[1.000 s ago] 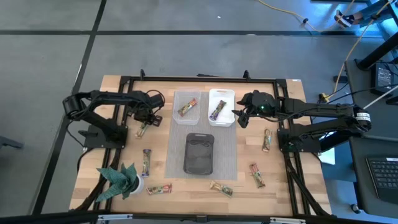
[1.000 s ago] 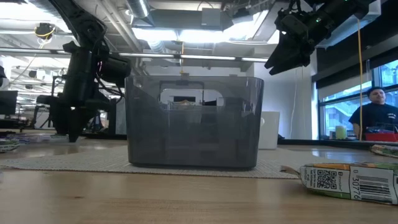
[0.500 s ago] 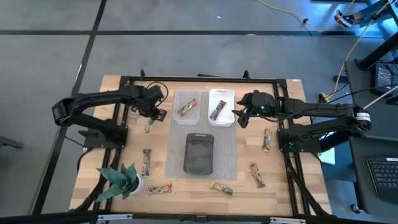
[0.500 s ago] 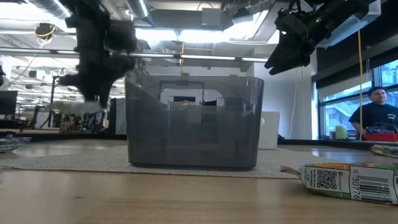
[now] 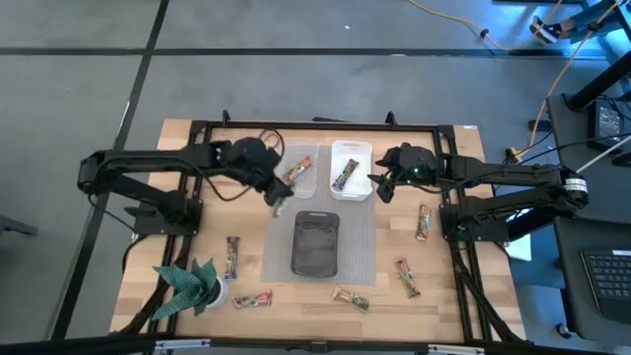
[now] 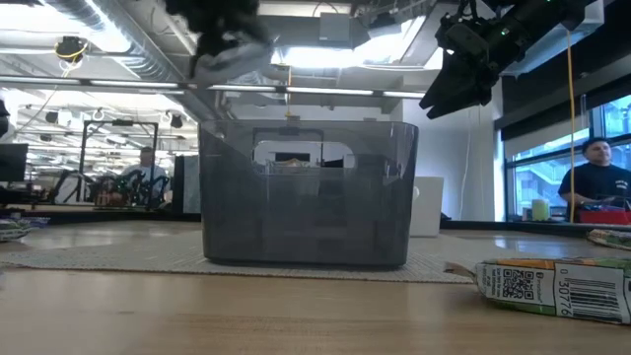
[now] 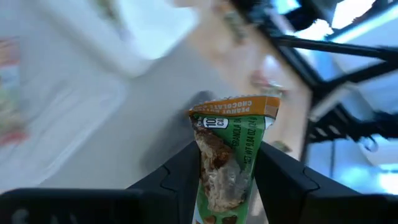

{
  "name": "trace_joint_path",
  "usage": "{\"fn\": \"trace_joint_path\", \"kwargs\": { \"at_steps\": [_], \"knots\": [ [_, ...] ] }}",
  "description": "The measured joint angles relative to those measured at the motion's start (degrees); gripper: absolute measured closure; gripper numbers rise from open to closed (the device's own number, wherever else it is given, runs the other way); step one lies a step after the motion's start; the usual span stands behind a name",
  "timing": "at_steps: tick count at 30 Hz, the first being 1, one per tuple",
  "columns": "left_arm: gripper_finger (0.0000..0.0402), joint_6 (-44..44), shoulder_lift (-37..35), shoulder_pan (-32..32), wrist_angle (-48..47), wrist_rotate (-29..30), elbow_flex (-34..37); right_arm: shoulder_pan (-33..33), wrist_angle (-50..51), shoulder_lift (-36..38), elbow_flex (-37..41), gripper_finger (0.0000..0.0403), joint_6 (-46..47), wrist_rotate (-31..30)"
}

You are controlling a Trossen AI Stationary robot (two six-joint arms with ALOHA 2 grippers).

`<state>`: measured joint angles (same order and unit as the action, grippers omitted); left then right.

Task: Pick and place Granola Bars by type
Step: Put the left yellow granola bar into the black bin

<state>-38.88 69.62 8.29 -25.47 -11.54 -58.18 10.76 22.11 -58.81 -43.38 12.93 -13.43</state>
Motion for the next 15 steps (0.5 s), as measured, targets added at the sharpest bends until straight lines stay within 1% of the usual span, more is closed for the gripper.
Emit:
{"fn": "trace_joint_path", "kwargs": {
  "at_steps": [2, 4, 5, 9, 15],
  "knots": [
    [0.0268, 0.6, 2.7, -2.8, 3.8, 0.0, -1.1, 0.0, 0.0, 0.0, 0.0, 0.0157, 0.0, 0.0],
    [0.0268, 0.7, 6.1, -5.4, 4.3, 0.6, -3.2, 0.0, 0.0, 0.0, 0.0, 0.0157, 0.0, 0.0],
    [0.0268, 0.7, 8.1, -6.6, 4.3, 1.8, -4.5, 0.0, 0.0, 0.0, 0.0, 0.0157, 0.0, 0.0],
    [0.0268, 0.0, 15.9, -9.7, 1.4, 6.8, -10.2, 0.0, 0.1, 0.0, 0.0, 0.0157, 0.0, 0.0],
    [0.0268, -2.3, 26.4, -12.0, -4.7, 9.3, -18.1, 0.0, 0.4, 0.0, 0.0, 0.0157, -0.9, 0.0]
  ]
}}
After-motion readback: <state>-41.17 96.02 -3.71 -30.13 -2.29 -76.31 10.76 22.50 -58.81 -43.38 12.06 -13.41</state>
